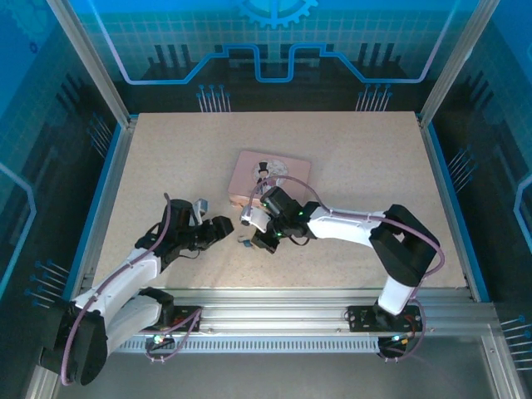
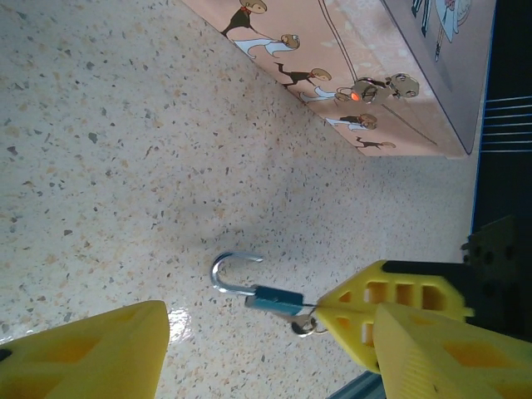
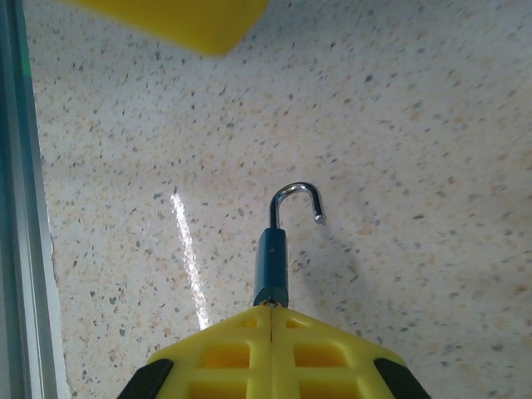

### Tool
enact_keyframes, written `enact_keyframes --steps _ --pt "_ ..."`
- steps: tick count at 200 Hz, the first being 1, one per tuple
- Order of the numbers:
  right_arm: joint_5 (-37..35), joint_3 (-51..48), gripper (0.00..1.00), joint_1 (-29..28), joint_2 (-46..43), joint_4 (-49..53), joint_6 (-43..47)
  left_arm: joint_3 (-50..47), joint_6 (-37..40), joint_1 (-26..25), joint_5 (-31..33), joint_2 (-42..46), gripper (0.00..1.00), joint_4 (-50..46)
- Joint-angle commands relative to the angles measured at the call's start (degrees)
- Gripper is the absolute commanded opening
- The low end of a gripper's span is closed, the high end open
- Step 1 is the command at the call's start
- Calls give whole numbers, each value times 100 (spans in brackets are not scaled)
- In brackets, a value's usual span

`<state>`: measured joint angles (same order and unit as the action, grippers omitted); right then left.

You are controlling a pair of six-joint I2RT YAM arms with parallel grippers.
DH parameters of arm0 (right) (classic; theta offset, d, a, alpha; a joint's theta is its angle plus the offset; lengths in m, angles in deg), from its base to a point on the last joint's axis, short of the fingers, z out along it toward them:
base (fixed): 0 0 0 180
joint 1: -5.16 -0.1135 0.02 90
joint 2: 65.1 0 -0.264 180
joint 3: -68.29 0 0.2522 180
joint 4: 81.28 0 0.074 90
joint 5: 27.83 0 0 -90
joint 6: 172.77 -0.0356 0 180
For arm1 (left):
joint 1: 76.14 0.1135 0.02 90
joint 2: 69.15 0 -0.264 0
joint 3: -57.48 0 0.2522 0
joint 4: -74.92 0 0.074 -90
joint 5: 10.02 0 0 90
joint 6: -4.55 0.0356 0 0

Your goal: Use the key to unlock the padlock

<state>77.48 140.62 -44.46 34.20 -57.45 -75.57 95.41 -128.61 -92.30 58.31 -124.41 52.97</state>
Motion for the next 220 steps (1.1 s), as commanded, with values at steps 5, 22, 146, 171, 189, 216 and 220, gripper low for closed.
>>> enact_keyframes --steps 5,22,146,171,189,216,220 --pt "216 -173 0 -69 159 -237 -226 -59 35 78 -3 38 67 -122" --pt "230 -242 0 -88 221 -274 -290 -61 33 87 -5 34 67 -122" --pt "-246 -897 39 372 -818 -229 -709 -31 130 129 -70 85 70 -298" --pt "-308 -1156 43 629 -1292 -164 -812 56 187 148 -83 128 70 -443" --pt "-445 -1378 52 842 -1681 -139 -931 170 259 166 -59 173 70 -609" --pt "-1061 -1746 100 1097 -2405 -166 -1161 469 407 226 182 235 74 -1104" --pt "-1135 -1802 100 1137 -2517 -178 -1221 528 440 243 229 236 75 -1179"
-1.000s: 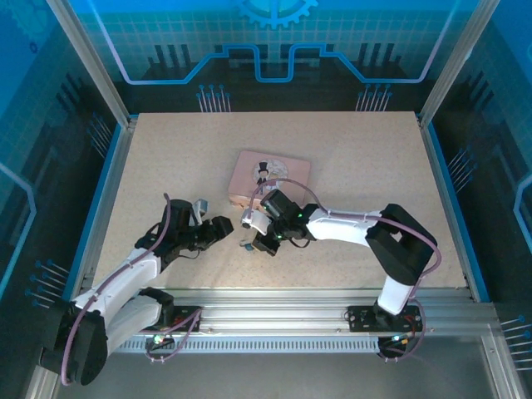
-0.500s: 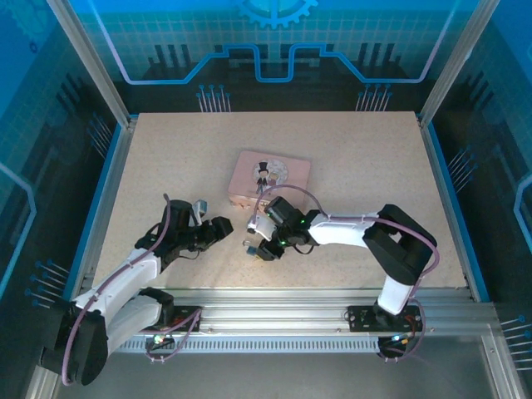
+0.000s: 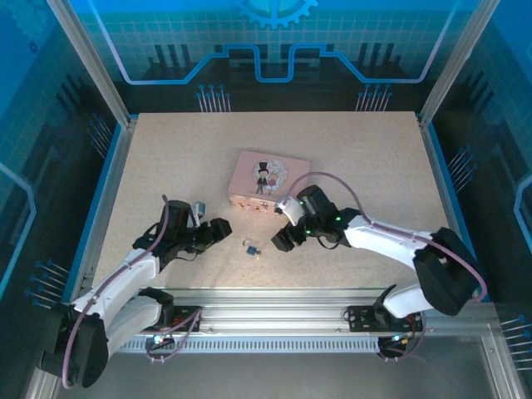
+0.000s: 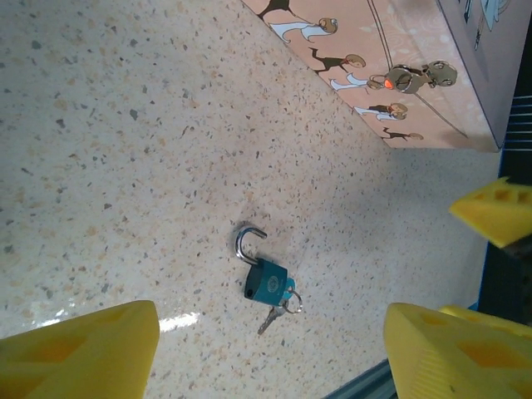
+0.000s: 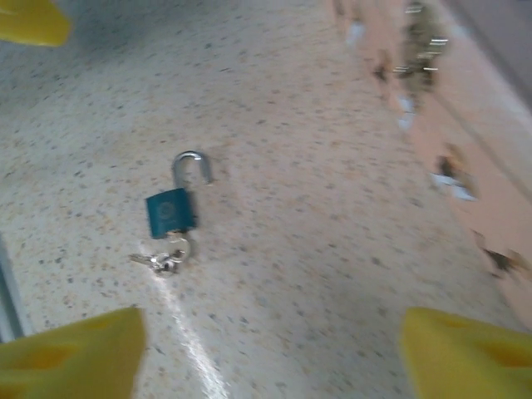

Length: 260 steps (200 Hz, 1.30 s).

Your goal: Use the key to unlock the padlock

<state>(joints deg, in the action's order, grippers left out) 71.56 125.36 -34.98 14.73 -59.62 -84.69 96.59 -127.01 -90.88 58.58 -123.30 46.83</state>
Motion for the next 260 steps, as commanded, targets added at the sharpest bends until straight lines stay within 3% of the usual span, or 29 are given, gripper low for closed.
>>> enact_keyframes --steps 1,12,17,72,100,121,156,178,197,216,260 --pt "-556 -282 100 207 -594 37 -318 423 289 107 214 124 75 -594" --pt "-674 -398 100 343 -897 36 -445 586 373 154 322 124 96 -811" --pt "-782 -441 100 419 -1018 51 -509 653 417 173 362 124 99 -889" --pt "-1872 -374 100 1229 -1772 584 -1016 1609 1157 816 933 53 99 -1640" --pt "-2611 -293 100 1623 -1796 603 -1230 2219 1608 1068 1570 -132 99 -1718" --pt "-3838 -209 100 1747 -1778 578 -1364 2447 1959 1096 2293 -217 99 -1512" --pt "-5170 -446 100 2078 -1649 -110 -1002 2250 2584 1113 3206 -182 99 -731" --pt "-5258 -580 100 2376 -1299 -477 -797 1908 3031 1145 3650 -348 99 -17" --pt "-5355 -896 100 2541 -995 -1290 -680 1283 3441 1146 3796 -624 99 1166" --pt "-4764 -1388 100 2732 -724 -2616 -367 797 3499 1221 3995 -1125 99 2305" --pt "-4204 -1695 100 2945 -237 -3903 -63 218 3424 1420 3952 -2432 99 4365"
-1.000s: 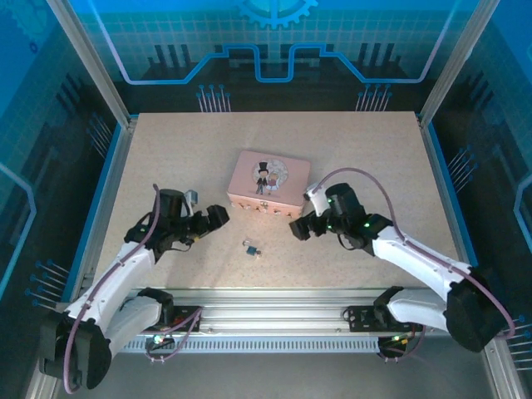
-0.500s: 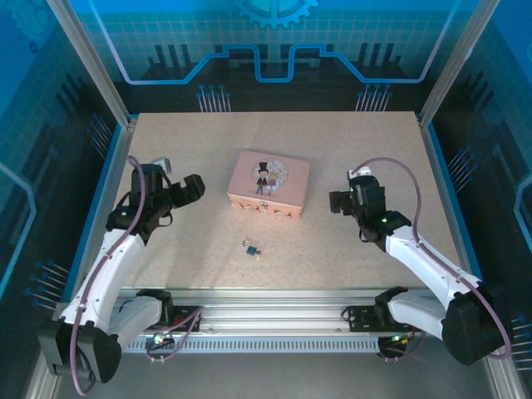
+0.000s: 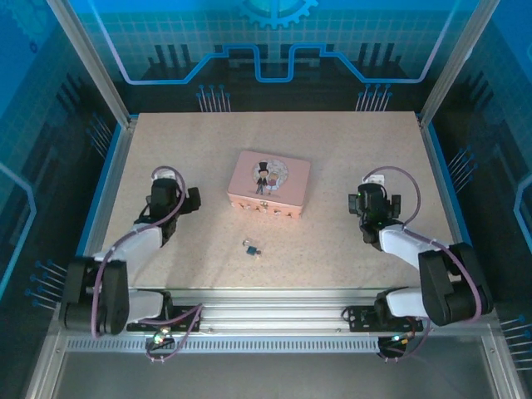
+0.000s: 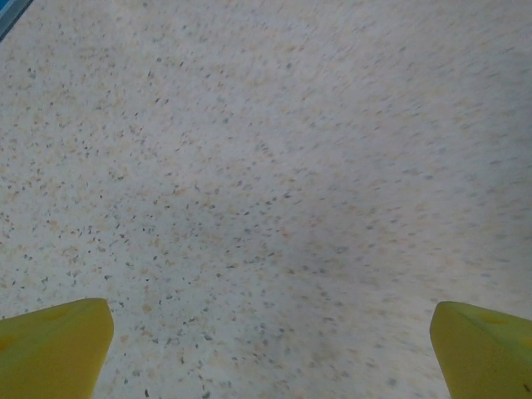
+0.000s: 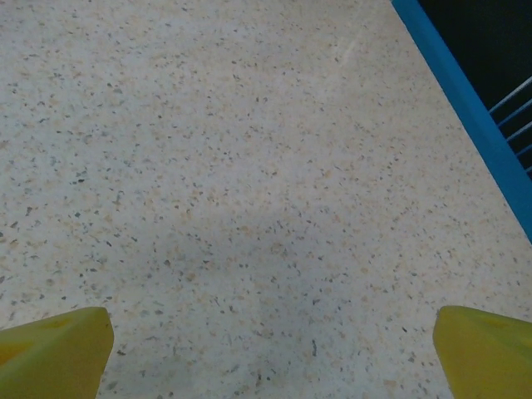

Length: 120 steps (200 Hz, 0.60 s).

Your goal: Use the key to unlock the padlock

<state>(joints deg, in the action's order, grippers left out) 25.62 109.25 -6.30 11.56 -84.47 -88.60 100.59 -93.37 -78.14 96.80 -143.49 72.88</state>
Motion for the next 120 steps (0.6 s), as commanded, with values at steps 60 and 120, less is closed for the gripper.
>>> enact_keyframes --steps 60,120 --pt "2201 -30 100 669 755 -2098 322 -815 753 44 -573 -1435 99 4276" --pt "2256 -384 100 535 955 -2917 519 -829 700 -81 -32 -1465 99 4314"
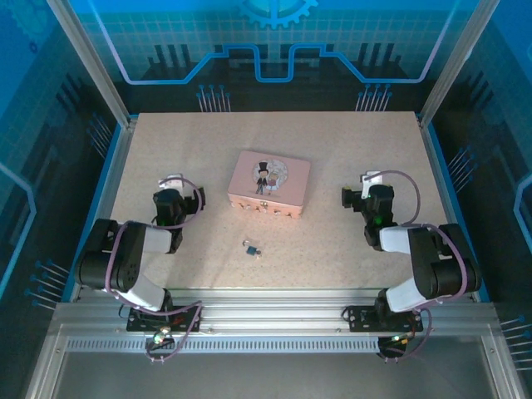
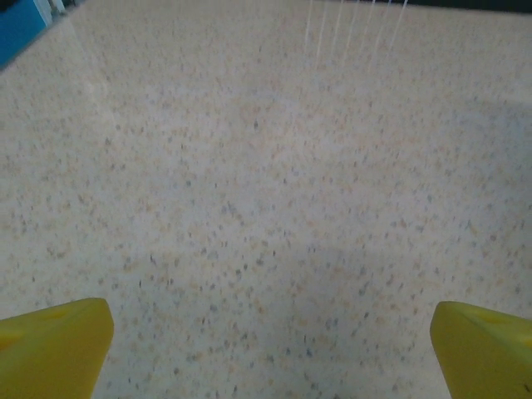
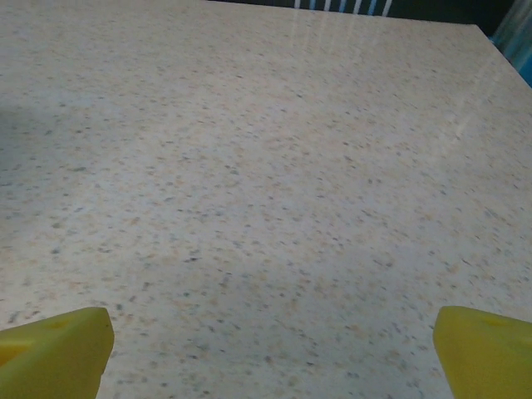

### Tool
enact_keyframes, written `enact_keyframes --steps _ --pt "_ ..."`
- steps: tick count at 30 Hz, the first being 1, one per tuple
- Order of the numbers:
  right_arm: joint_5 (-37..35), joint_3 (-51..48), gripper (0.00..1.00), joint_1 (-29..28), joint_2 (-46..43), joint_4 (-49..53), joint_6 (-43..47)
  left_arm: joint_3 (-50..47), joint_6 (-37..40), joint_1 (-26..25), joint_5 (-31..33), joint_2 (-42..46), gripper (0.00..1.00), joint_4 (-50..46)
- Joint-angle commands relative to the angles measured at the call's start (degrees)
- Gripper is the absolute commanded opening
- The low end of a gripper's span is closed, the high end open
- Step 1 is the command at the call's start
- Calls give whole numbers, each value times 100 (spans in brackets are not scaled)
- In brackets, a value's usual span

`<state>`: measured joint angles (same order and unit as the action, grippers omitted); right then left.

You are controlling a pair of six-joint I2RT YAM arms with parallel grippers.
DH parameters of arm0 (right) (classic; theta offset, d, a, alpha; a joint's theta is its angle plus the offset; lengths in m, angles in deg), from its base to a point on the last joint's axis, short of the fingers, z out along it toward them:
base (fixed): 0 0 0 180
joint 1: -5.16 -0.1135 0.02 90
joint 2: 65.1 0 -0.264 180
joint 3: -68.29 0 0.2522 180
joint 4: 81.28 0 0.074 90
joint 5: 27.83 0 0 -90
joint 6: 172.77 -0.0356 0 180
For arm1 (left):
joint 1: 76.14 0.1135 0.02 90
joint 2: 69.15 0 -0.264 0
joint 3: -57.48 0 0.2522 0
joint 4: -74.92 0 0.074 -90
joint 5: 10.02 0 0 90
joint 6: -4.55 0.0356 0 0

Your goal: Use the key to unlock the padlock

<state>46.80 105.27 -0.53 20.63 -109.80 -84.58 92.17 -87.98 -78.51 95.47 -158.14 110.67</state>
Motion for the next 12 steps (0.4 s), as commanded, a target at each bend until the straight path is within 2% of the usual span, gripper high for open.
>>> enact_keyframes --steps 1,7,12 --pt "144 19 100 -35 53 -372 113 10 162 -44 107 -3 99 543" --pt "566 103 100 137 44 -189 65 8 165 -48 119 -3 99 524" --pt "556 82 100 130 40 -226 75 8 166 -53 97 -2 99 524"
